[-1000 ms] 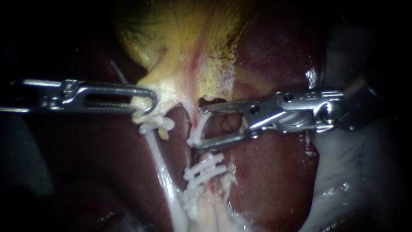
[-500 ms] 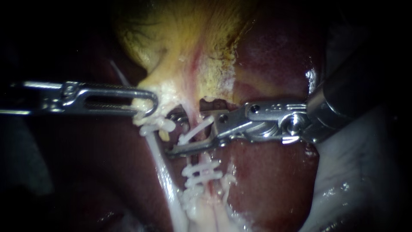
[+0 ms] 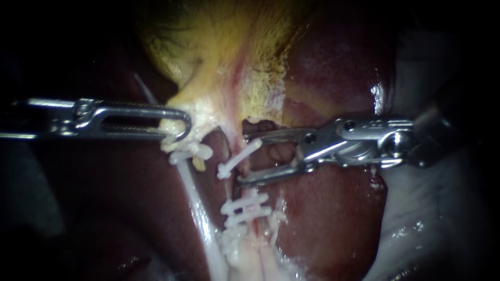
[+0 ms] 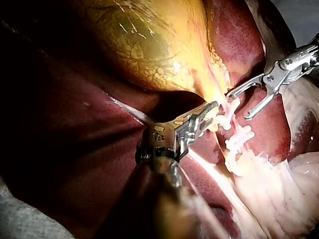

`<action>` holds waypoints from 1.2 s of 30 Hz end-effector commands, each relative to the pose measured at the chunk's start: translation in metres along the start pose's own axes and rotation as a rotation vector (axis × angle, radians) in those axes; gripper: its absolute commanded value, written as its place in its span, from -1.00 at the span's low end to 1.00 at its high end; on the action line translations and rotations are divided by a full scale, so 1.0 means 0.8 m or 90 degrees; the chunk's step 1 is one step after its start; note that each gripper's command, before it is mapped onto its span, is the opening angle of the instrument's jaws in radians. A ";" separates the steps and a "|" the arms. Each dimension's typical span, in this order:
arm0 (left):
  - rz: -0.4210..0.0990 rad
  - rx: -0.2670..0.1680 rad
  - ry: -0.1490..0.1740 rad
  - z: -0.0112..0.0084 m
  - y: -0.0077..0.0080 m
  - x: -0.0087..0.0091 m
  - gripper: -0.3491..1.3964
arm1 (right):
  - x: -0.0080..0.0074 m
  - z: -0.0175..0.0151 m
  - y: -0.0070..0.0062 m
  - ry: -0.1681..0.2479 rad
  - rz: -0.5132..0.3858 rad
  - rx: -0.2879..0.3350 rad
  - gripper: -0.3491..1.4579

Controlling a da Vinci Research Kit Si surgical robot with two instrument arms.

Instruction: Going back third clip right tube

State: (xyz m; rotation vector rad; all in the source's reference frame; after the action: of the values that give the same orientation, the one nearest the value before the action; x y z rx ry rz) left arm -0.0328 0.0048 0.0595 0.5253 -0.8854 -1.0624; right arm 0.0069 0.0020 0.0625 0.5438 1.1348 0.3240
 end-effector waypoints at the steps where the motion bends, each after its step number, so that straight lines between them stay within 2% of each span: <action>1: 0.000 0.001 0.000 0.0001 0.0001 0.0000 -1.00 | 0.0000 -0.0006 0.0001 0.000 -0.002 -0.003 -0.06; 5: 0.000 0.001 0.000 0.0001 0.0001 0.0000 -1.00 | 0.0002 -0.0033 -0.0001 -0.001 -0.028 -0.004 -0.06; 9: 0.000 0.001 0.000 0.0001 0.0002 0.0000 -1.00 | 0.0011 -0.0055 -0.0010 -0.002 -0.067 0.005 -0.06; 14: 0.001 -0.002 -0.001 0.0009 0.0003 0.0004 -1.00 | 0.0020 -0.0061 -0.0016 -0.002 -0.094 0.008 -0.06; 16: 0.003 -0.002 -0.004 0.0021 0.0006 0.0009 -1.00 | 0.0020 -0.0061 -0.0019 -0.002 -0.102 0.008 -0.06; 18: 0.005 -0.002 0.001 0.0035 0.0013 0.0014 -1.00 | 0.0020 -0.0062 -0.0020 -0.003 -0.106 0.008 -0.06; 26: 0.019 -0.003 0.017 0.0105 0.0050 0.0023 -1.00 | 0.0024 -0.0069 -0.0019 -0.003 -0.123 0.009 -0.06; 31: 0.019 -0.004 0.020 0.0129 0.0061 0.0029 -1.00 | 0.0027 -0.0072 -0.0021 -0.003 -0.126 0.010 -0.06; 36: 0.017 -0.002 0.023 0.0141 0.0059 0.0035 -1.00 | 0.0030 -0.0073 -0.0022 -0.002 -0.125 0.011 -0.06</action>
State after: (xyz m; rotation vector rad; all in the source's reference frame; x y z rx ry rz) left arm -0.0391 0.0047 0.0703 0.5265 -0.8571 -1.0277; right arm 0.0025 0.0032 0.0578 0.4431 1.1783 0.1428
